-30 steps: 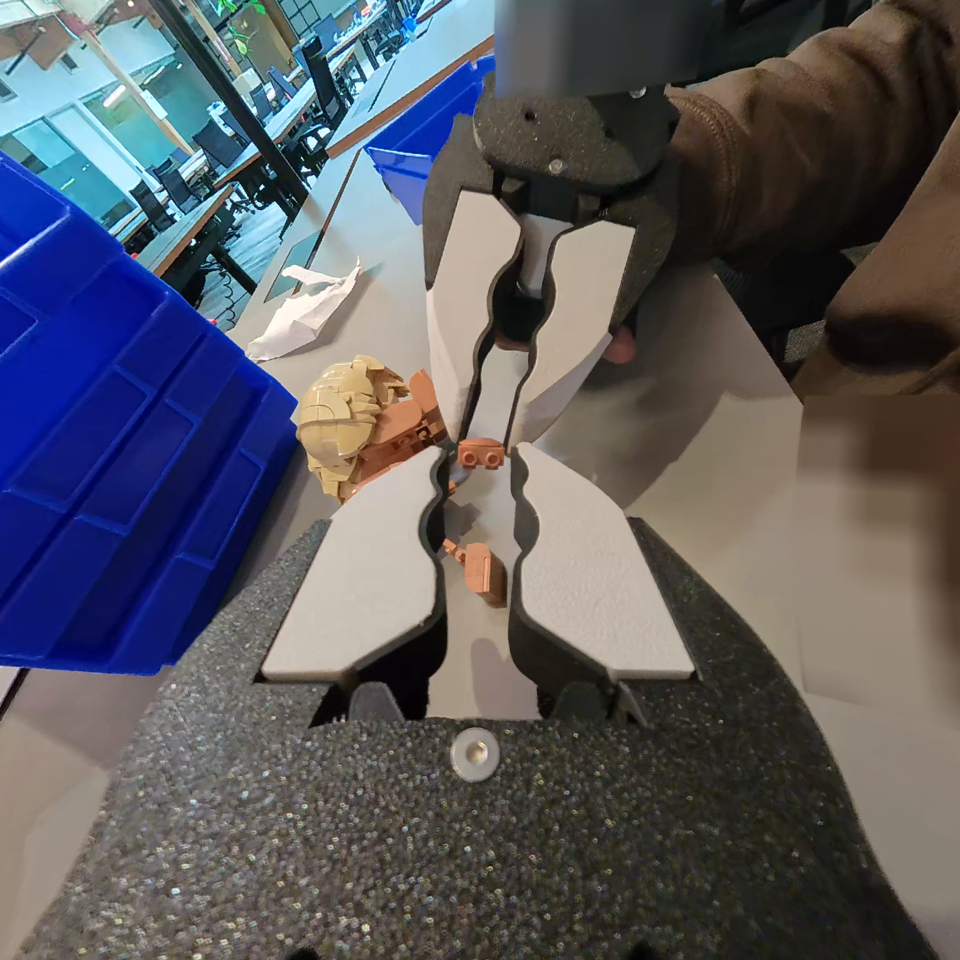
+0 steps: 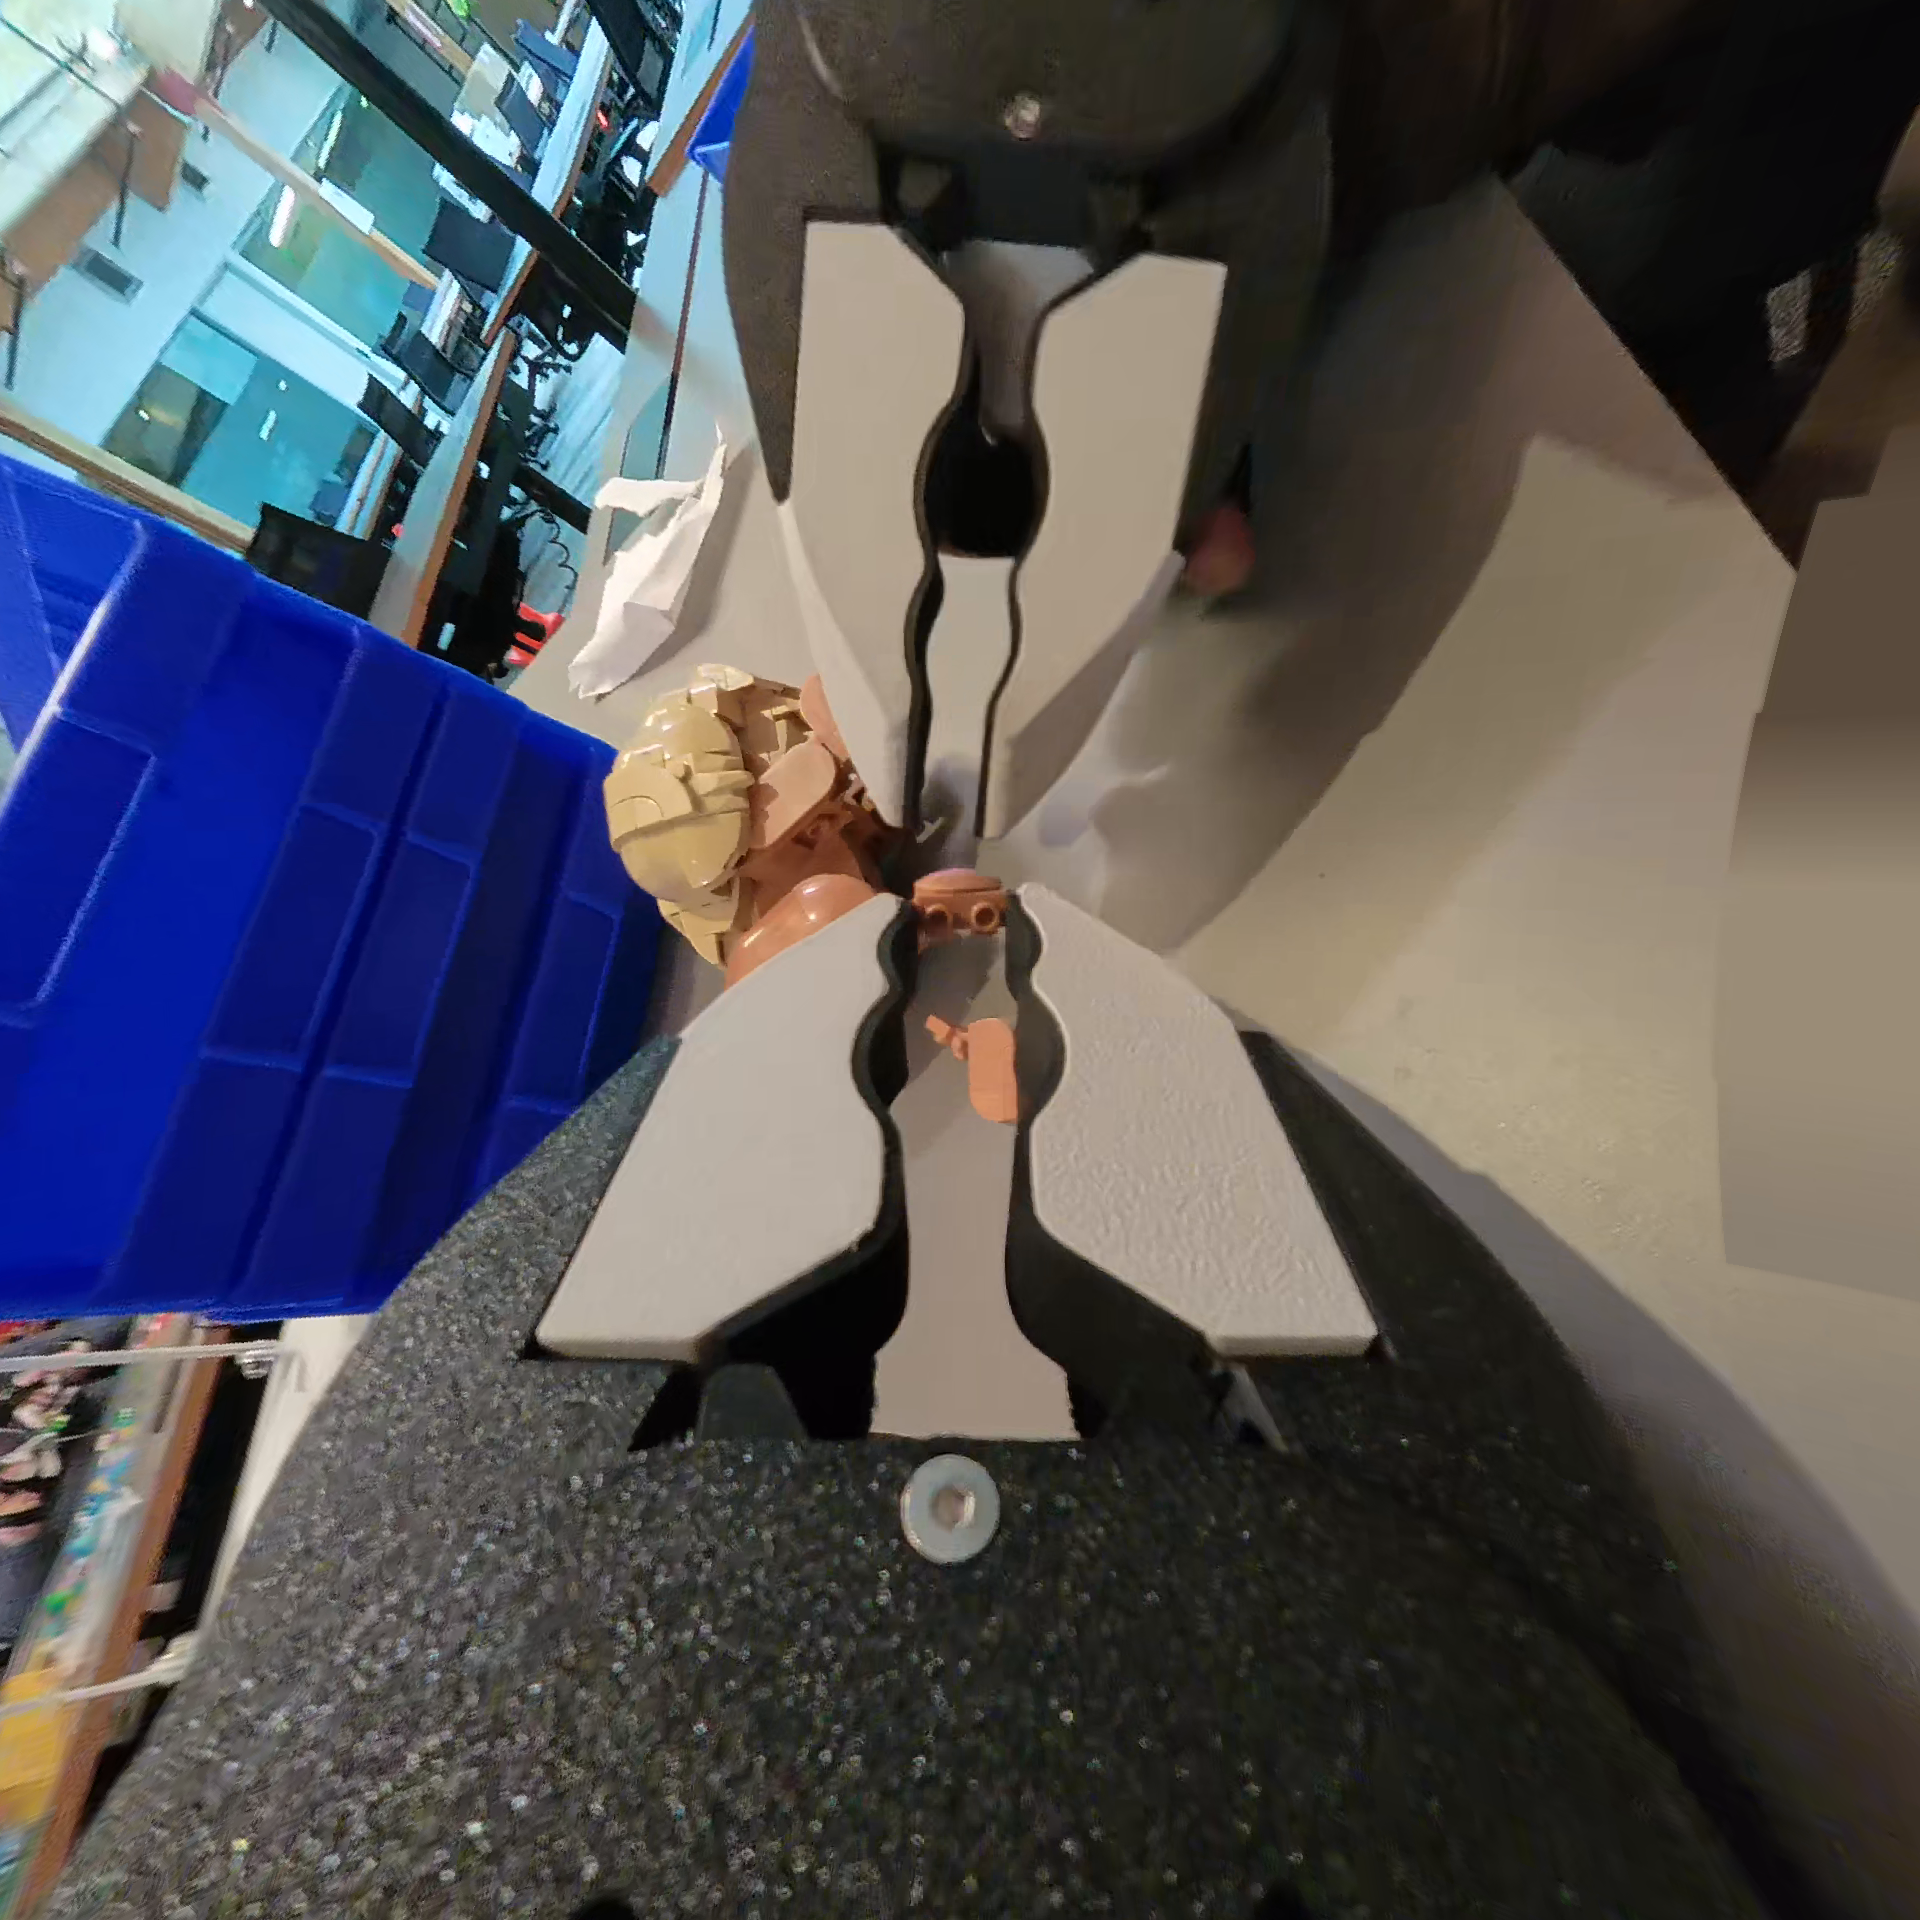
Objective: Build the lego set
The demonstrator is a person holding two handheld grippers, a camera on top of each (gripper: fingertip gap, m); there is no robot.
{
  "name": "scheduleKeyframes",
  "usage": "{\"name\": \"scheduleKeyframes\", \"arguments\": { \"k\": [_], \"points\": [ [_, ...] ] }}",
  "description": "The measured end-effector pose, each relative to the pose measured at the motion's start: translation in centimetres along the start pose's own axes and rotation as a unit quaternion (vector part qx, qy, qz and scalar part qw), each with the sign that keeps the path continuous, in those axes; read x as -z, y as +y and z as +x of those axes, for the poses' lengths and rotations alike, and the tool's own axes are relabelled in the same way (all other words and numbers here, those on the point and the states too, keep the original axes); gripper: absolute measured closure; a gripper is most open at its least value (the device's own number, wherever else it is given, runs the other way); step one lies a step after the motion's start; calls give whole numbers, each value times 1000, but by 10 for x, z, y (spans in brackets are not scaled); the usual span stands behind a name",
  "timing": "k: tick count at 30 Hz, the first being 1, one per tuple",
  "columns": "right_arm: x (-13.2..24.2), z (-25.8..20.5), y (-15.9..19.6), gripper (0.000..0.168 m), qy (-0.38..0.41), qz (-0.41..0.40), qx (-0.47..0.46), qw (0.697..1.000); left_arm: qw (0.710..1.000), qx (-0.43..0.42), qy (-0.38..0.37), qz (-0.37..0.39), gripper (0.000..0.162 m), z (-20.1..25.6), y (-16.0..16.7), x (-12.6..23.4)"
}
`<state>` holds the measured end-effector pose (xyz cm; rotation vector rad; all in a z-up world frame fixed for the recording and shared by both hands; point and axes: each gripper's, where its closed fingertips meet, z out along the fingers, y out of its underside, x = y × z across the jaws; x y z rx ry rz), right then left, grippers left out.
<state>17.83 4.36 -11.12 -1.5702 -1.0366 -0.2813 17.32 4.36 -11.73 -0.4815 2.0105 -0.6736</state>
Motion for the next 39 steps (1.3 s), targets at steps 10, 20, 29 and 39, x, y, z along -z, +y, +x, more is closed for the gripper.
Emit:
{"name": "scheduleKeyframes", "arguments": {
  "k": [10,20,29,39],
  "points": [
    [-11,-6,2,150,55,-49,152,986,997,75,23,-4,146,2,-1,-3],
    [-12,-15,9,152,17,-72,164,984,997,-58,-1,-55,146,11,9,-9],
    [-8,-16,7,153,-28,-46,80,995,979,-184,-48,-70,146,10,6,-9],
    [-4,-8,7,152,-29,-33,26,999,988,-133,-64,-50,147,1,4,-10]
  ]
}}
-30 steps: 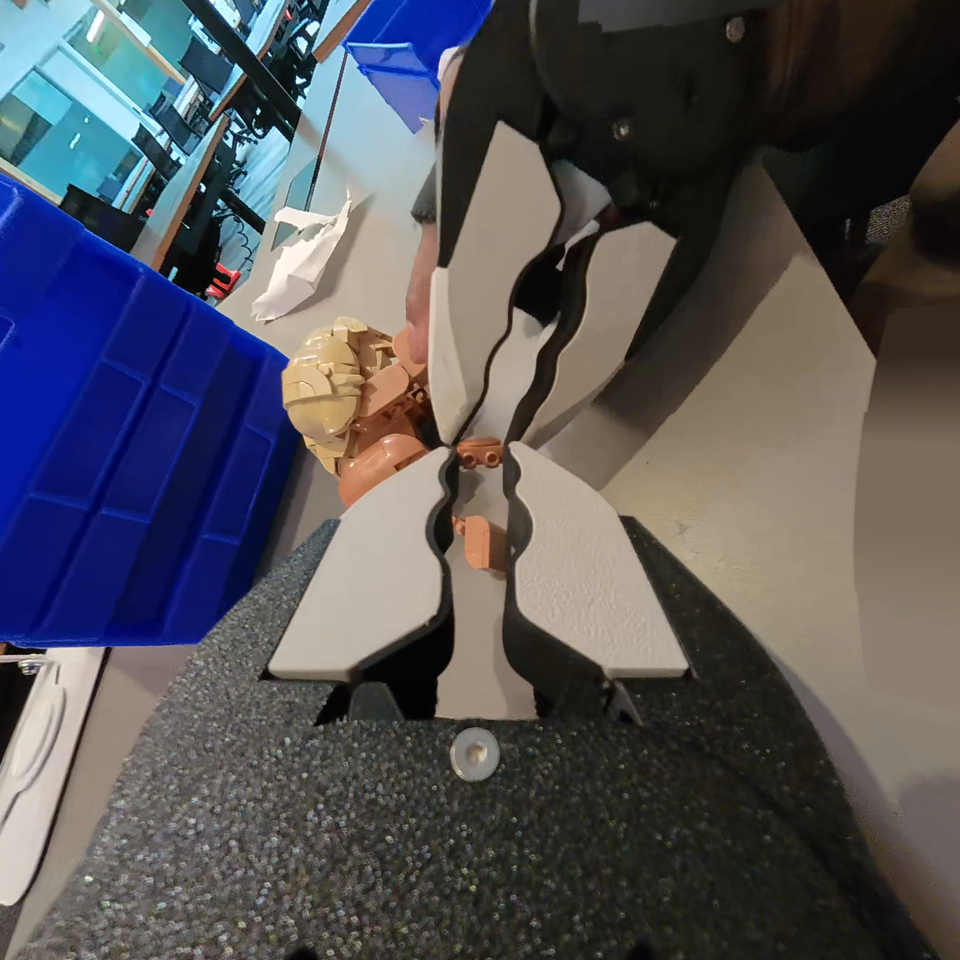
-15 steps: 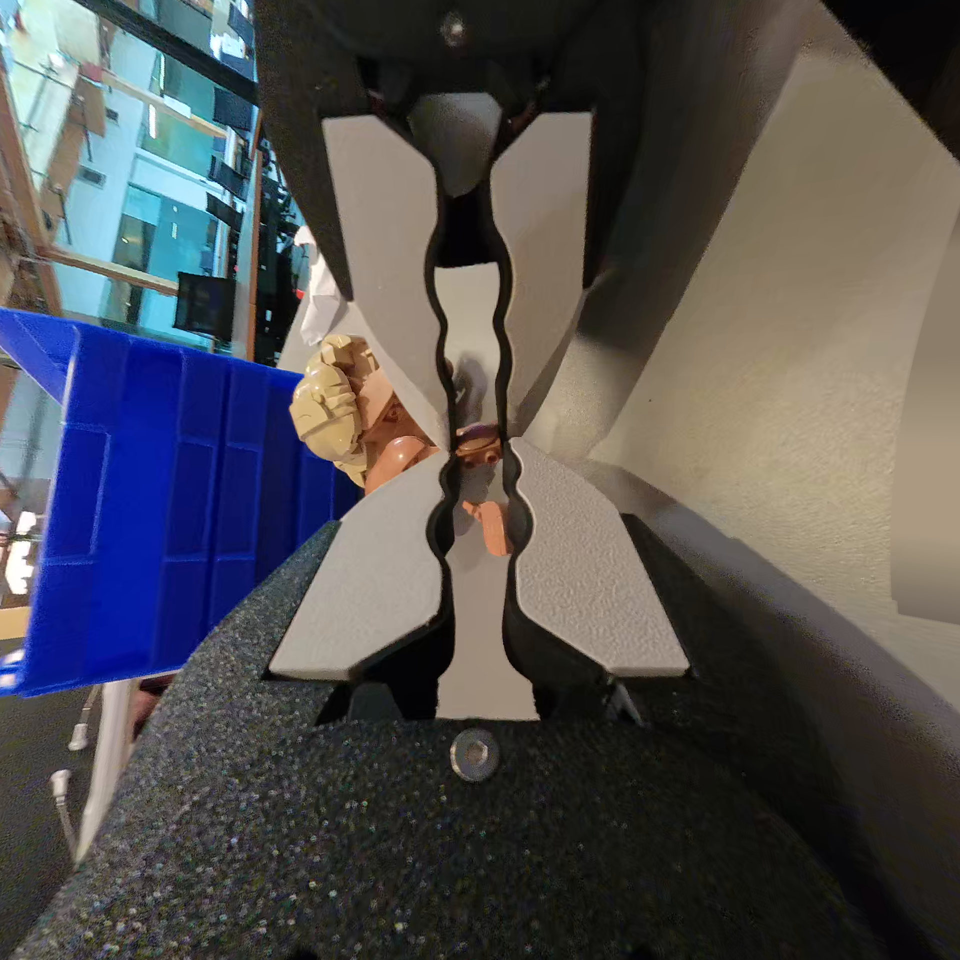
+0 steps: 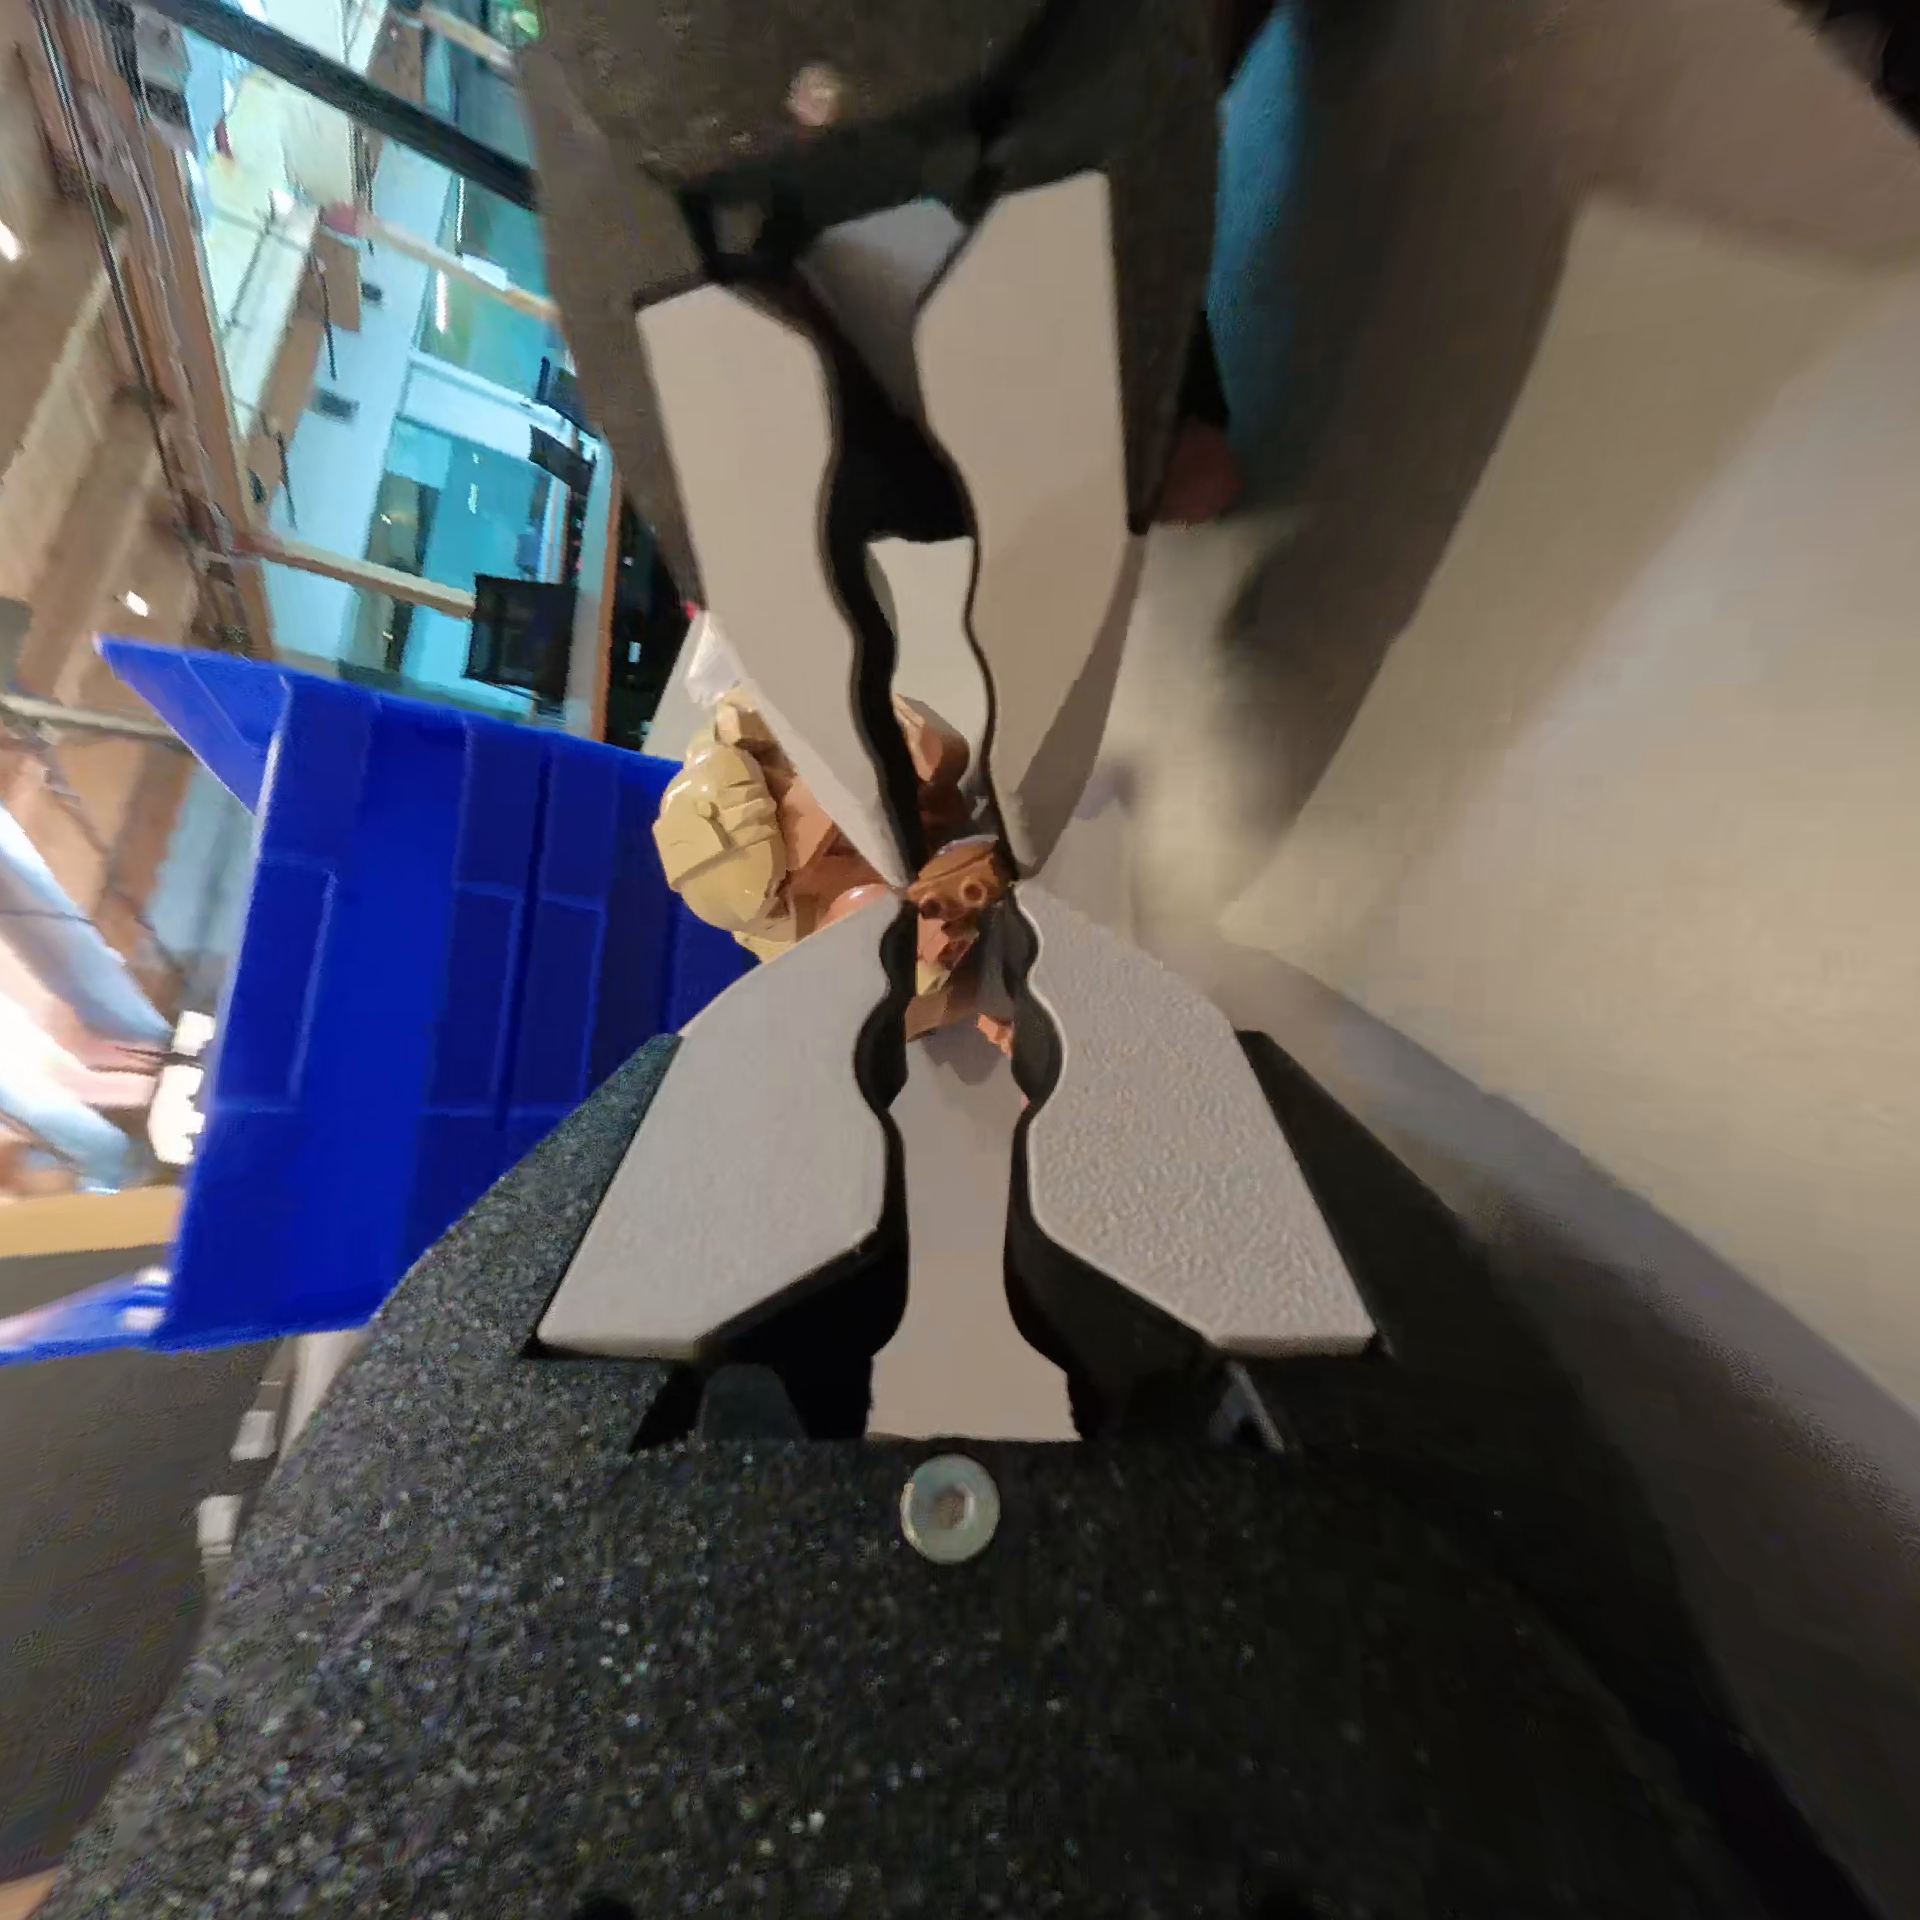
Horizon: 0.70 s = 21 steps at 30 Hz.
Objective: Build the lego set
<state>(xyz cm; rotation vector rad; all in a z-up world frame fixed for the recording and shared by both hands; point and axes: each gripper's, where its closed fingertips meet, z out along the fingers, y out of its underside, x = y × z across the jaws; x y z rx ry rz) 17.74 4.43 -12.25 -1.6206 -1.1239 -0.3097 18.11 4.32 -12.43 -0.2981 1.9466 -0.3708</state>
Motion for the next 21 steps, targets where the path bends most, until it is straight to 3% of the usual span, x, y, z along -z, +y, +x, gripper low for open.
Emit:
{"name": "scheduleKeyframes", "arguments": {
  "k": [3,6,9,12,14,17,21],
  "points": [
    [4,9,0,152,22,9,-5,1000,993,107,26,32,147,-7,-1,3],
    [9,16,-7,153,42,37,-4,998,962,248,74,85,143,-15,-6,10],
    [16,22,-18,152,59,76,-7,995,904,387,104,150,141,-34,-11,19],
    [22,26,-30,152,73,117,-5,990,816,512,165,212,141,-43,-20,27],
    [25,27,-35,152,80,136,1,988,769,558,203,238,140,-43,-26,29],
    [26,28,-39,152,94,148,15,984,720,593,251,259,137,-39,-36,29],
    [26,29,-42,152,106,153,28,982,686,617,281,266,136,-34,-43,27]
  ]
}}
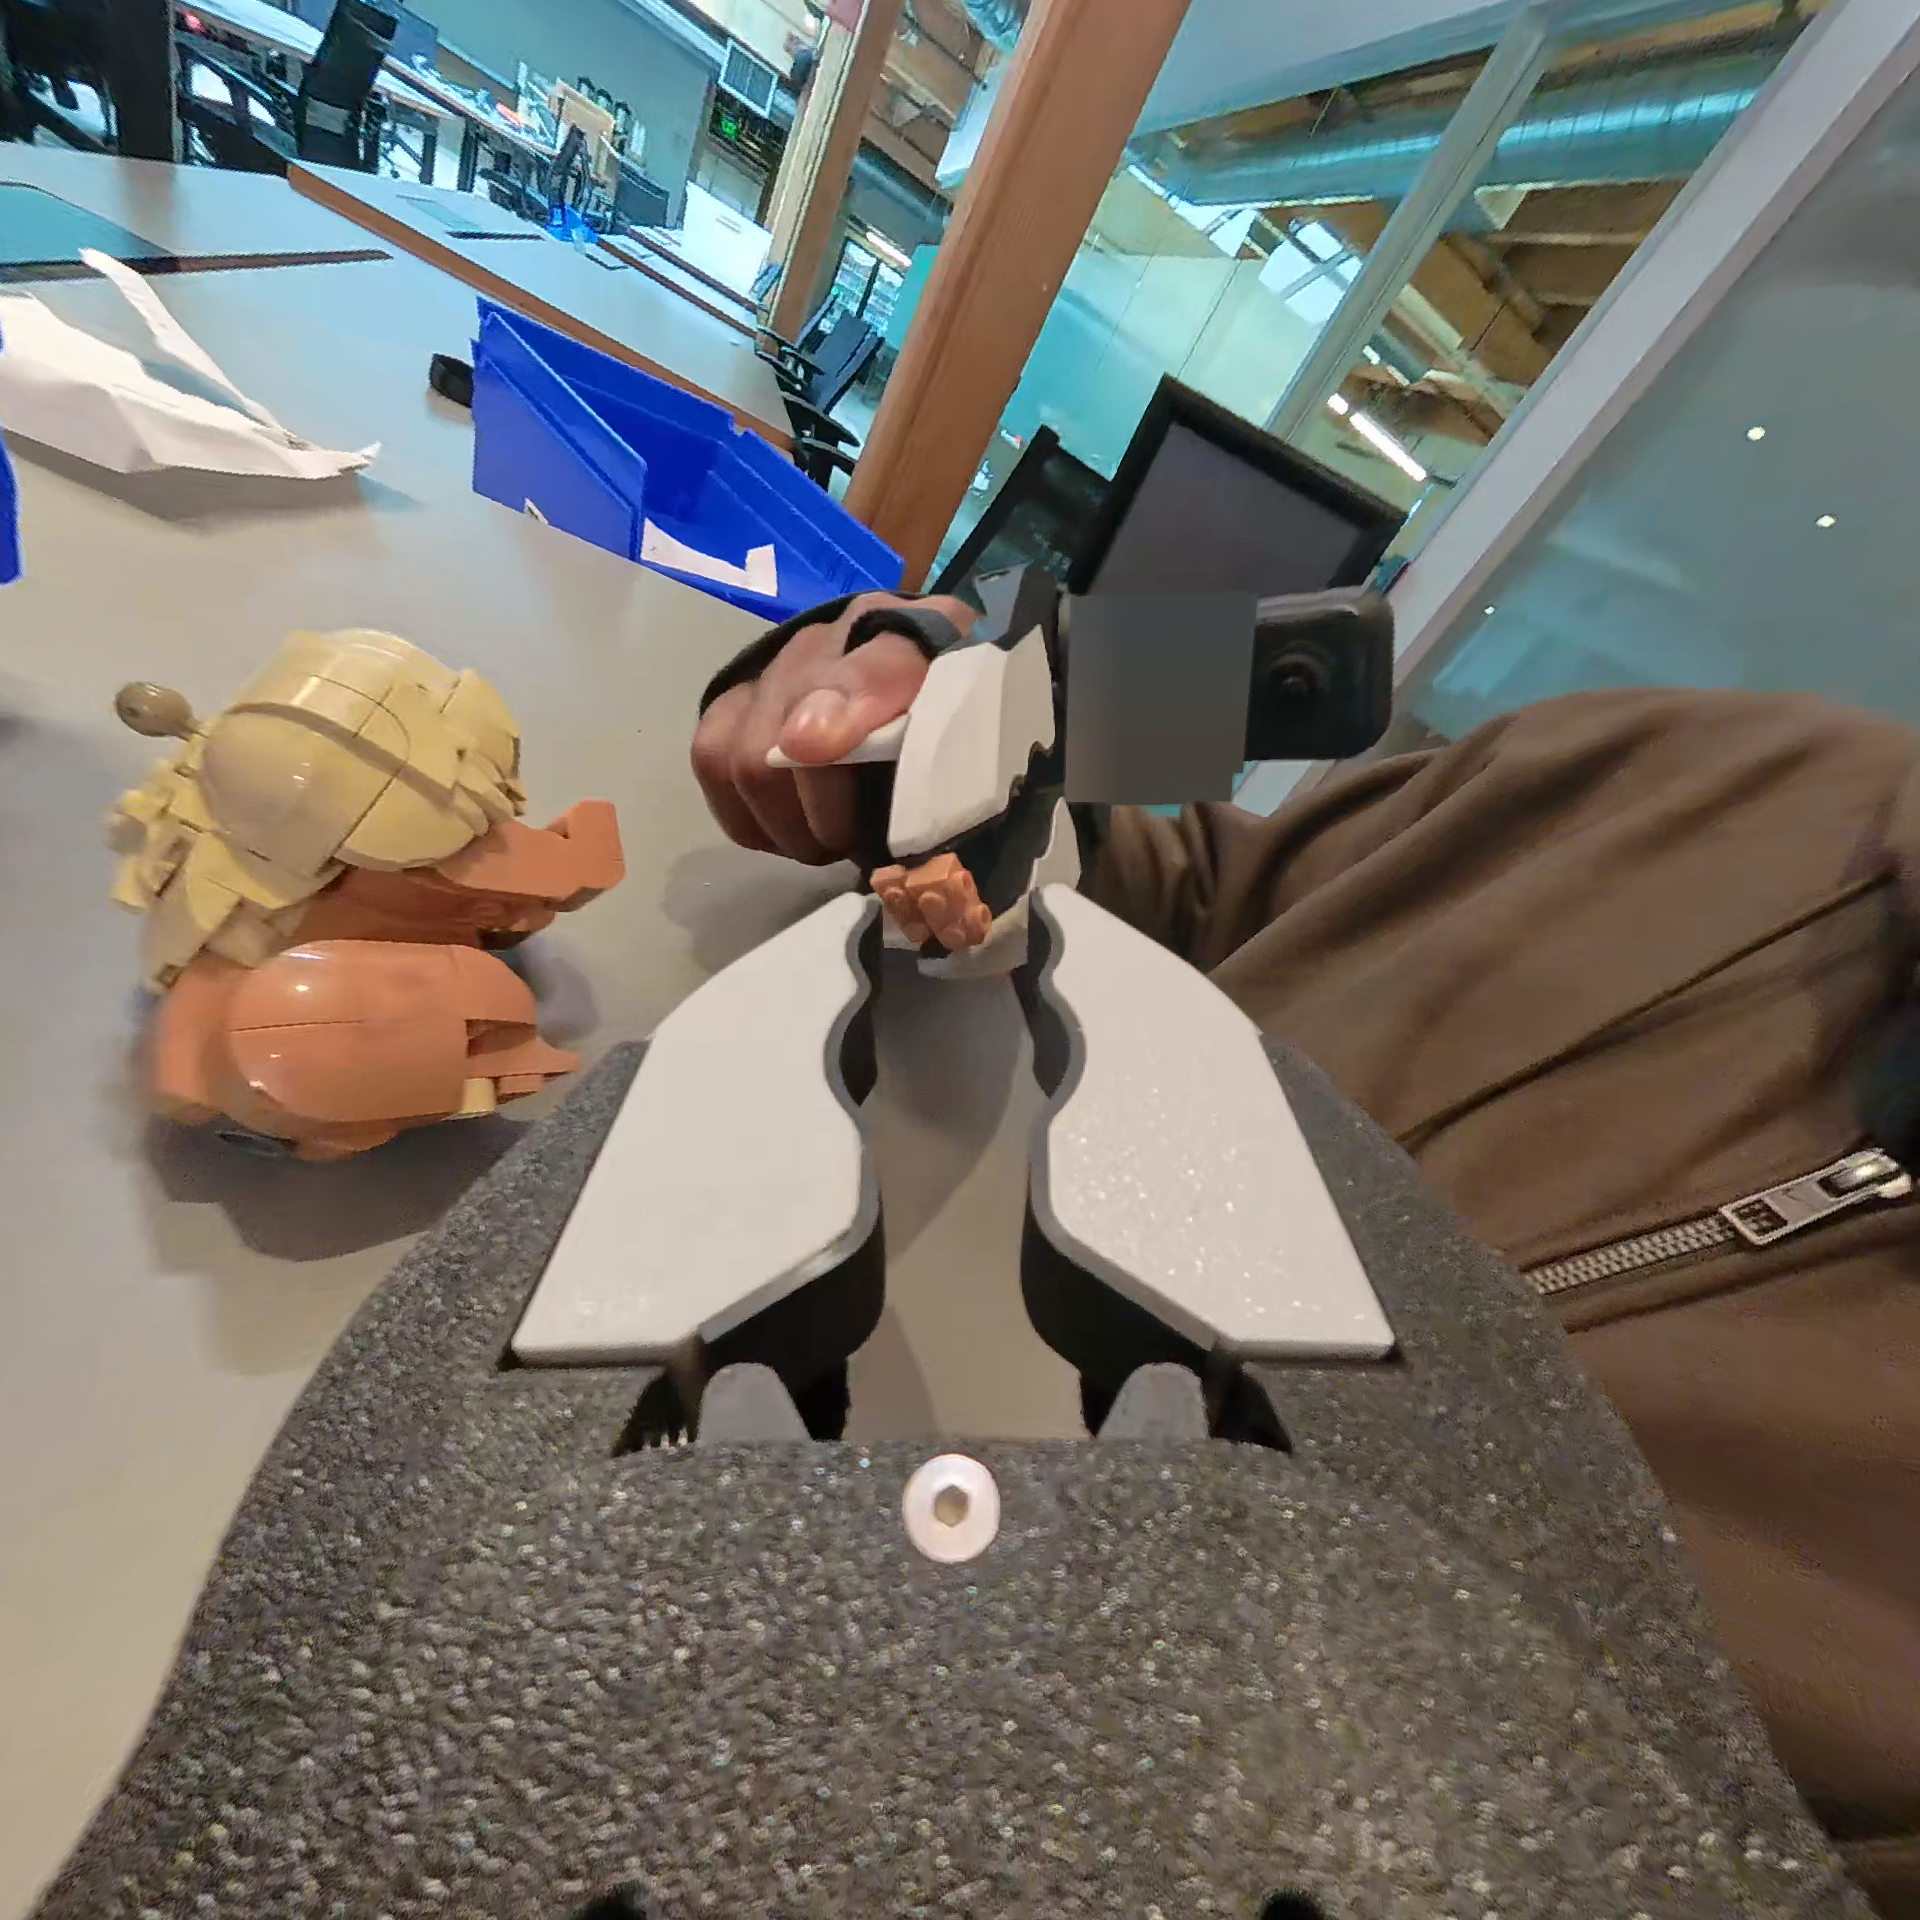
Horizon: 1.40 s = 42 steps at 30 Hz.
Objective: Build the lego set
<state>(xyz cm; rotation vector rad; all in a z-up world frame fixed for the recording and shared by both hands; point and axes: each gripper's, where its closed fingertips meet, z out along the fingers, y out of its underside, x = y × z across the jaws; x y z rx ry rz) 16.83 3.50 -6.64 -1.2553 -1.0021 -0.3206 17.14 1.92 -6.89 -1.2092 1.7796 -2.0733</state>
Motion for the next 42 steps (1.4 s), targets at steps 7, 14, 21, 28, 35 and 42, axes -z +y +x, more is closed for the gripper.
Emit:
{"name": "scheduleKeyframes", "arguments": {
  "k": [7,14,21,28,35,42],
  "points": [
    [1,2,-3,152,15,6,21,1000,999,29,13,26,145,-1,-5,1],
    [-1,5,3,151,53,-28,80,995,997,-58,-49,13,153,-8,-4,3],
    [-4,5,11,149,63,-57,110,990,989,-113,-94,-11,153,-12,-1,1],
    [-3,4,6,151,60,-41,111,991,993,-88,-75,1,141,-12,-3,3],
    [-2,4,2,151,58,-28,106,992,996,-80,-39,15,147,-3,-6,3],
    [-4,2,4,151,58,-33,114,991,992,-108,-57,5,152,-4,-4,2]
  ]
}}
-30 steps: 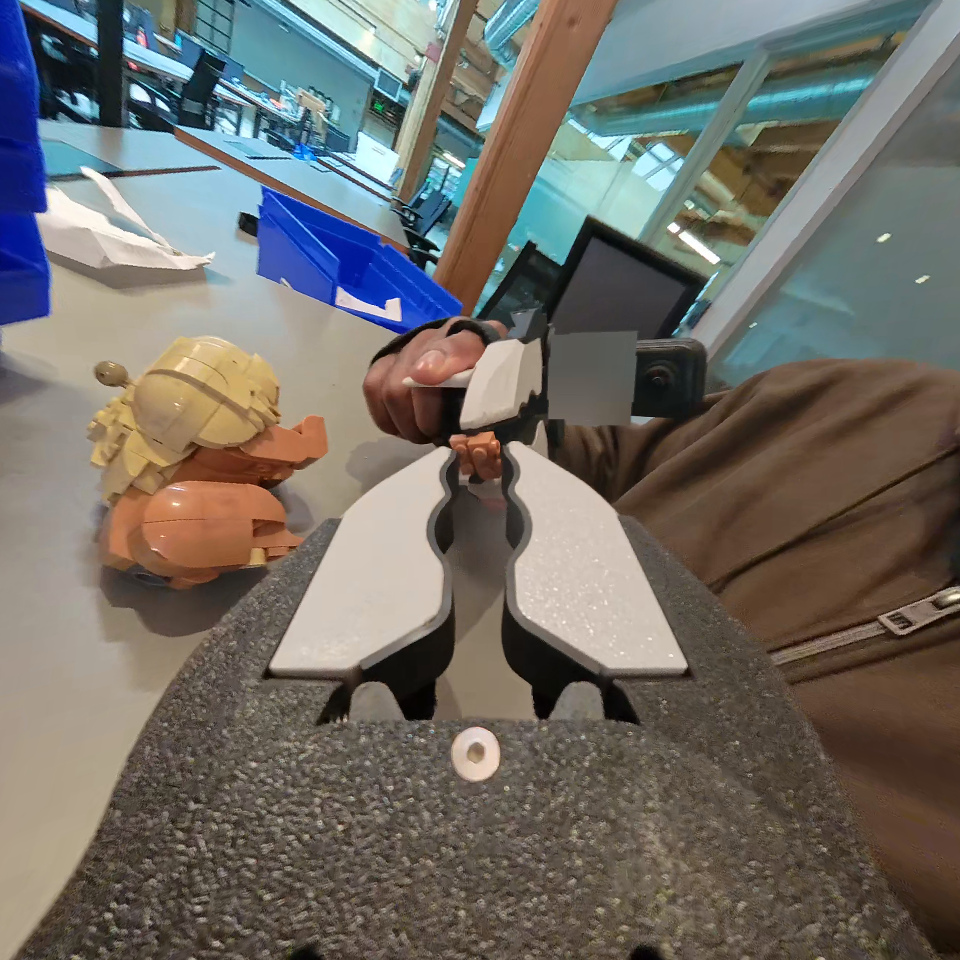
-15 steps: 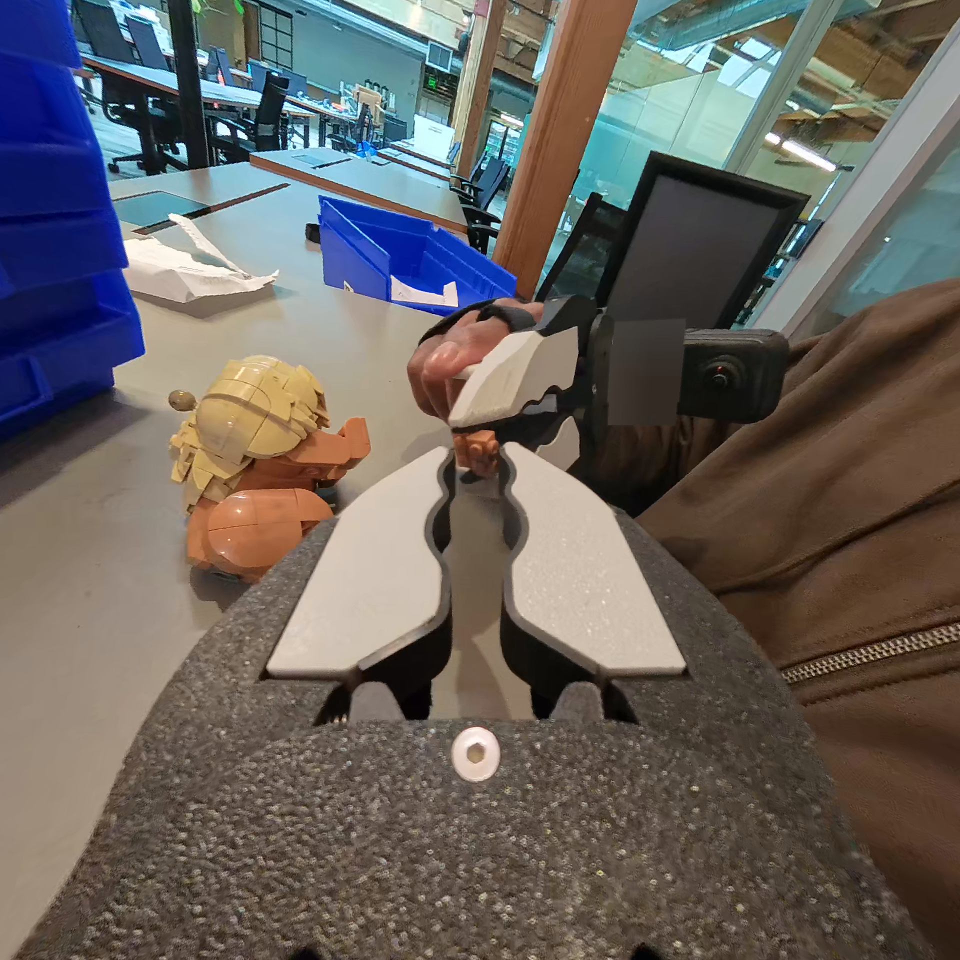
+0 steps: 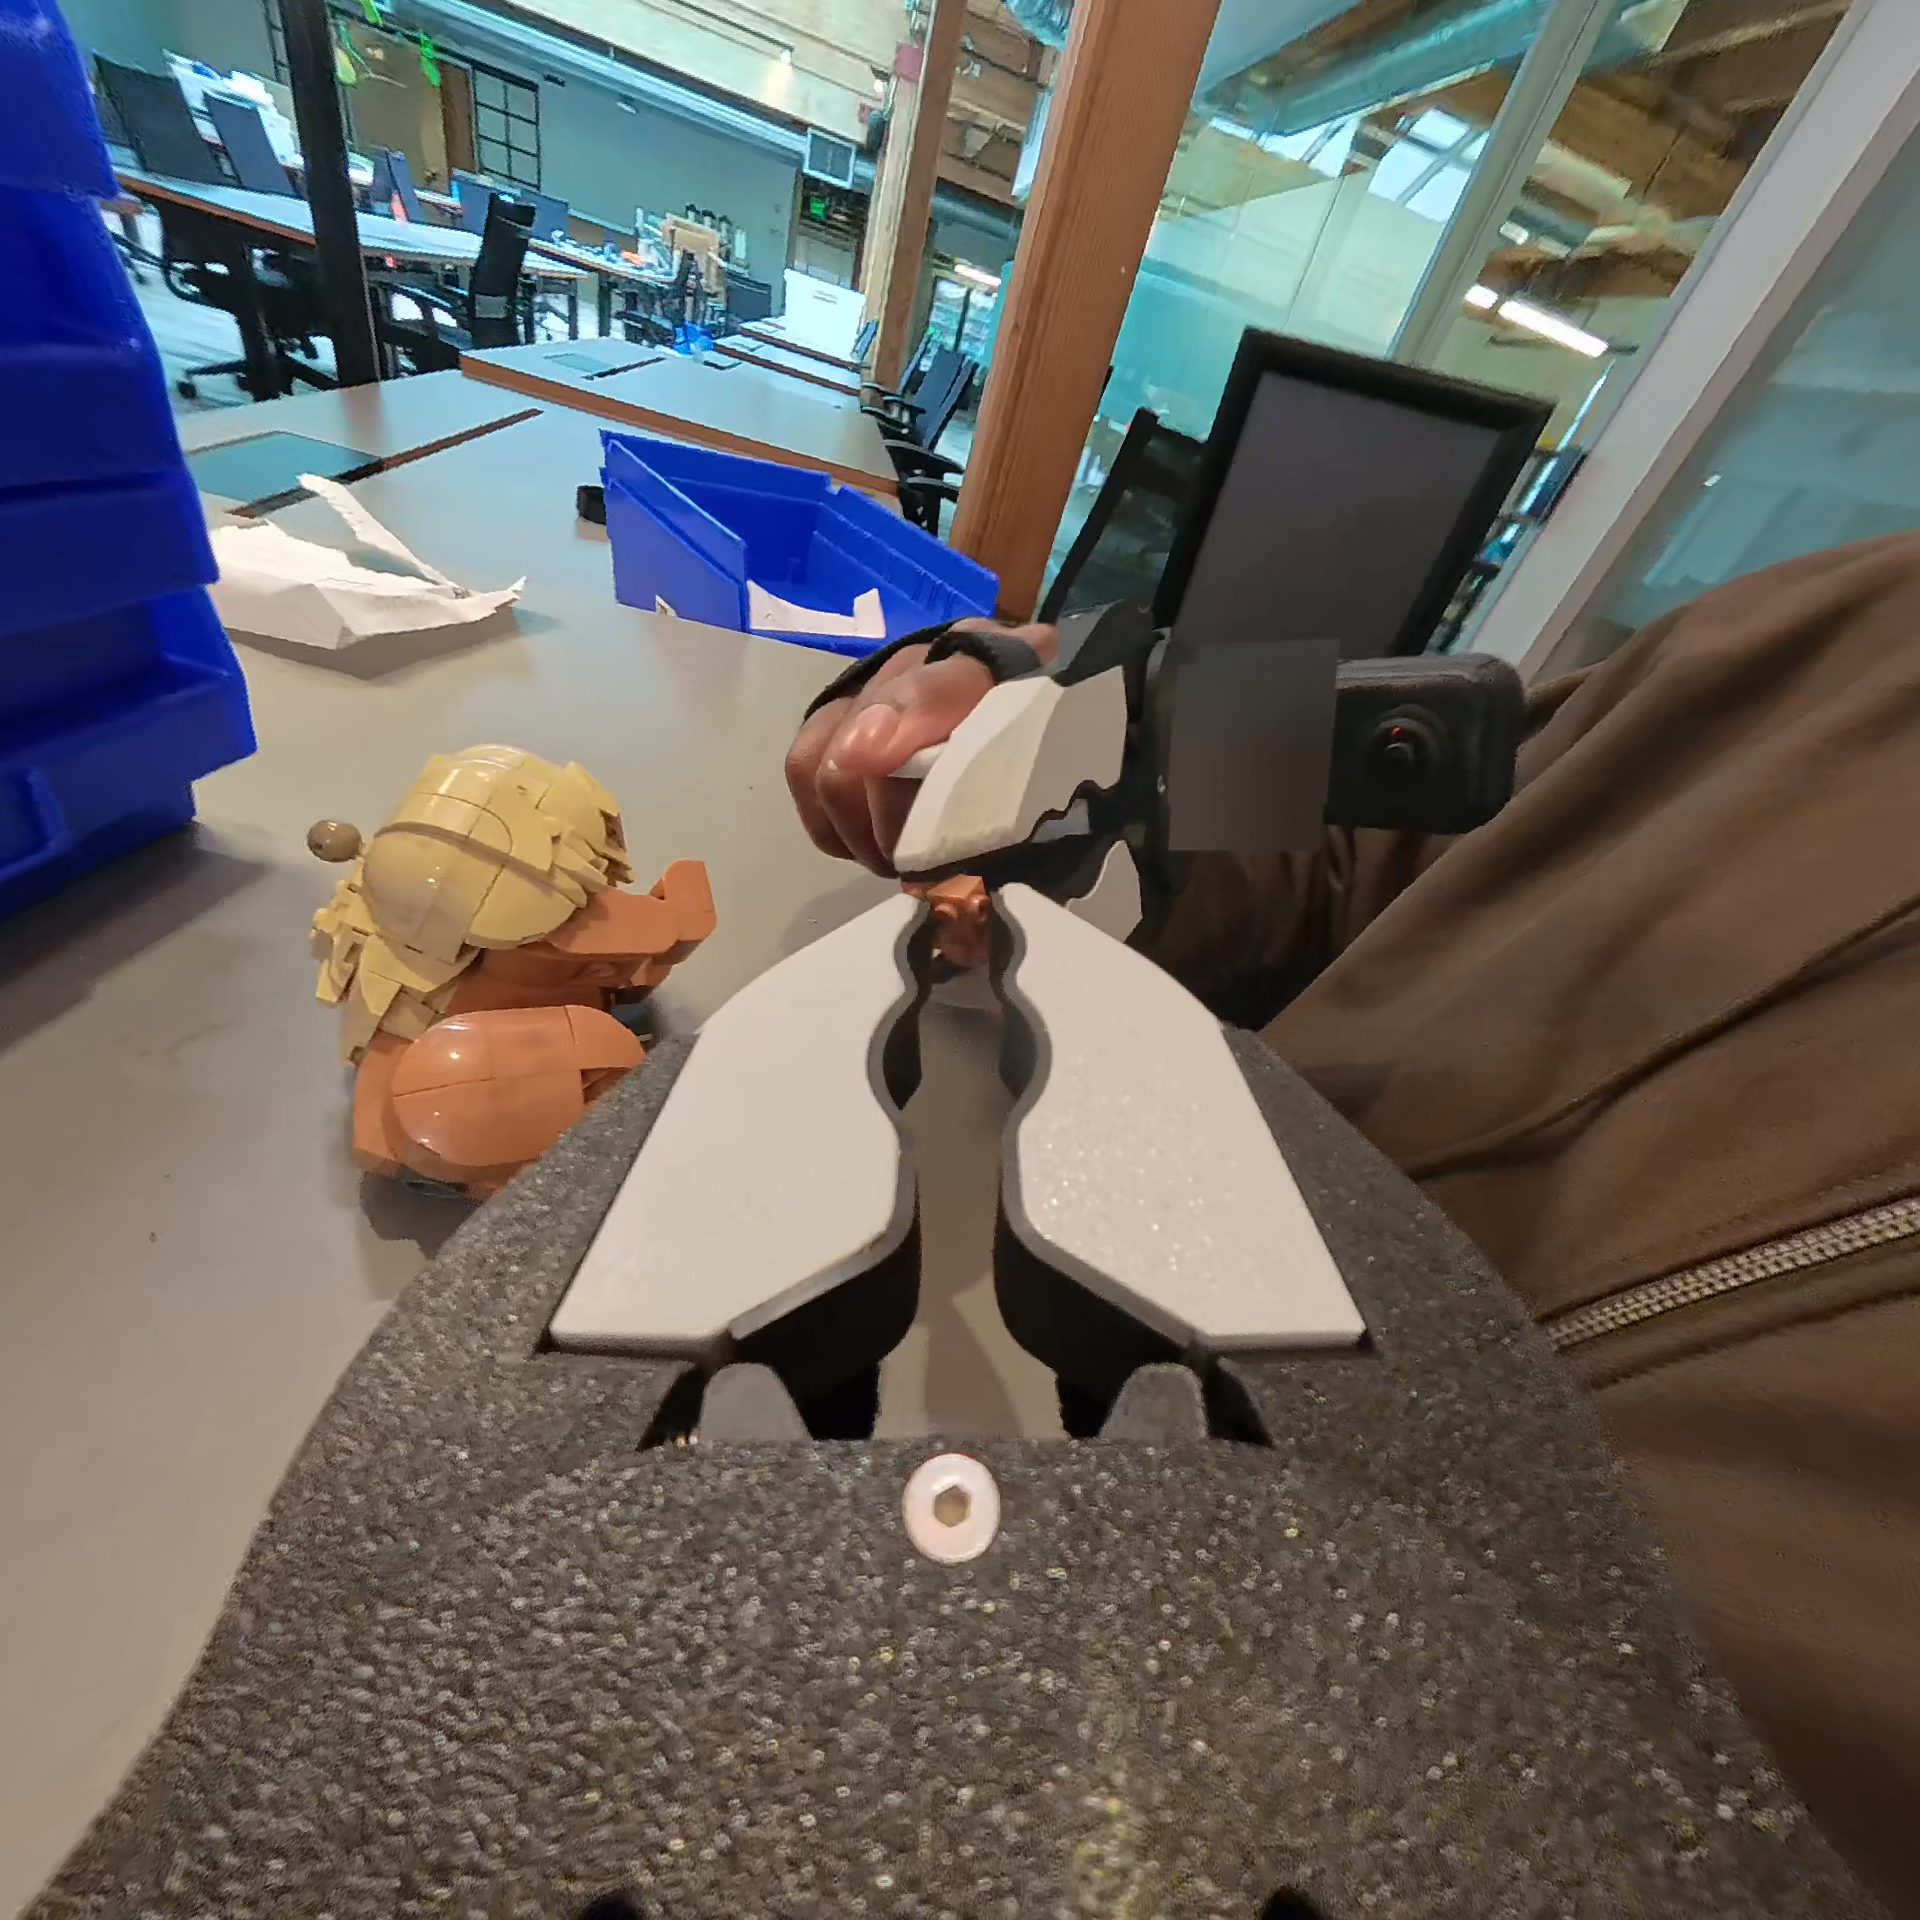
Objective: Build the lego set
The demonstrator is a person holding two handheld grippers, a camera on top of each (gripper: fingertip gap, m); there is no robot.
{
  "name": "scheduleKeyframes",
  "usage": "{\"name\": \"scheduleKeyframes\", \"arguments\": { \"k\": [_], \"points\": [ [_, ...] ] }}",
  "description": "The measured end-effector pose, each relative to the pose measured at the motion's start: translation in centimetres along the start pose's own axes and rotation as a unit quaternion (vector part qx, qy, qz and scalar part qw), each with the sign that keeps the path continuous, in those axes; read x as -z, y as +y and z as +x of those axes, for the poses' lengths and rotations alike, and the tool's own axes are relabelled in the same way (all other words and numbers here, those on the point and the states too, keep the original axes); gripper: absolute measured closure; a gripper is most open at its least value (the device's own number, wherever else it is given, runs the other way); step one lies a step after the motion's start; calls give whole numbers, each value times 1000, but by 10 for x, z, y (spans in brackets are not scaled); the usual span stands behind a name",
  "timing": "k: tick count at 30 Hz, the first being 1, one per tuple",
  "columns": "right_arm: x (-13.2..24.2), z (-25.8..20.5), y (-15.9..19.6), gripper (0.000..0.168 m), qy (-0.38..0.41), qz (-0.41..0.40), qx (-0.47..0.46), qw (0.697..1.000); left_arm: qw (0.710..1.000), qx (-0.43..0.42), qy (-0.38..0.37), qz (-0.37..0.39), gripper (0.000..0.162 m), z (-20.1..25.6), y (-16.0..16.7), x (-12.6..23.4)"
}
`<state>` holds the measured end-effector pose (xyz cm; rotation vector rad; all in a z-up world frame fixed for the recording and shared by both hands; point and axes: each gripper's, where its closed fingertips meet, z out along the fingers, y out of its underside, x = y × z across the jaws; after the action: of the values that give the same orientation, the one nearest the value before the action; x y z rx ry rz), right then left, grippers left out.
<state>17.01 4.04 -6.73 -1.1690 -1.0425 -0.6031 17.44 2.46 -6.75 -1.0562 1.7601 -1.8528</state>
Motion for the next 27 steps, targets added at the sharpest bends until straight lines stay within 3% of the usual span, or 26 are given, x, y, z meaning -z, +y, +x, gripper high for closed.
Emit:
{"name": "scheduleKeyframes", "arguments": {
  "k": [5,14,27],
  "points": [
    [-1,-4,3,151,-5,-14,28,999,997,-69,-35,-27,153,-3,5,0],
    [3,-10,0,151,-58,12,-49,997,980,-182,-59,-56,153,1,9,-1],
    [8,-12,-10,151,-64,46,-34,996,990,-131,-9,-54,153,11,10,-1]
  ]
}}
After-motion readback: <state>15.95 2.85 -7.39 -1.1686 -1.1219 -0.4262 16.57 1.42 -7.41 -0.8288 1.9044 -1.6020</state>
